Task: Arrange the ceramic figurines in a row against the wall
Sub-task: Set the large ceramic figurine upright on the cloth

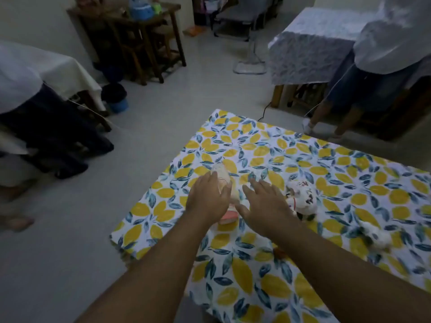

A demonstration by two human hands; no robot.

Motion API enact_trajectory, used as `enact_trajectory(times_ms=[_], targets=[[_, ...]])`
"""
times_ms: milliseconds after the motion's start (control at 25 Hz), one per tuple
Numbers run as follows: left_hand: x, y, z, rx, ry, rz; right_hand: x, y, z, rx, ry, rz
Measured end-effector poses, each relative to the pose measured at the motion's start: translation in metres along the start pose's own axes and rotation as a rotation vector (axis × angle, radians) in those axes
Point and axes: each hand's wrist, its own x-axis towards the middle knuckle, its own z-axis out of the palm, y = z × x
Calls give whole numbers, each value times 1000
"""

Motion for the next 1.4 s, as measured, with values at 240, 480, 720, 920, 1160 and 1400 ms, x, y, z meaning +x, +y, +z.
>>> enact_trajectory(times_ms=[240, 480, 720, 920, 1160, 1400], targets=[[44, -52, 40, -519, -198, -474, 62, -37, 35, 812, -182, 326], [59, -67, 25, -868, -347, -364, 79, -30, 27, 1140, -109, 396], [94, -72, -6, -906, -333, 58, 93, -30, 18, 1186, 198, 239], [92, -86, 4, -854, -325, 182, 83, -40, 40, 1283, 306, 202], [86, -93, 14, -835, -304, 210, 75, -47, 50, 1318, 300, 226], [82, -93, 18, -850, -268, 194, 77, -37, 53, 1281, 271, 184]])
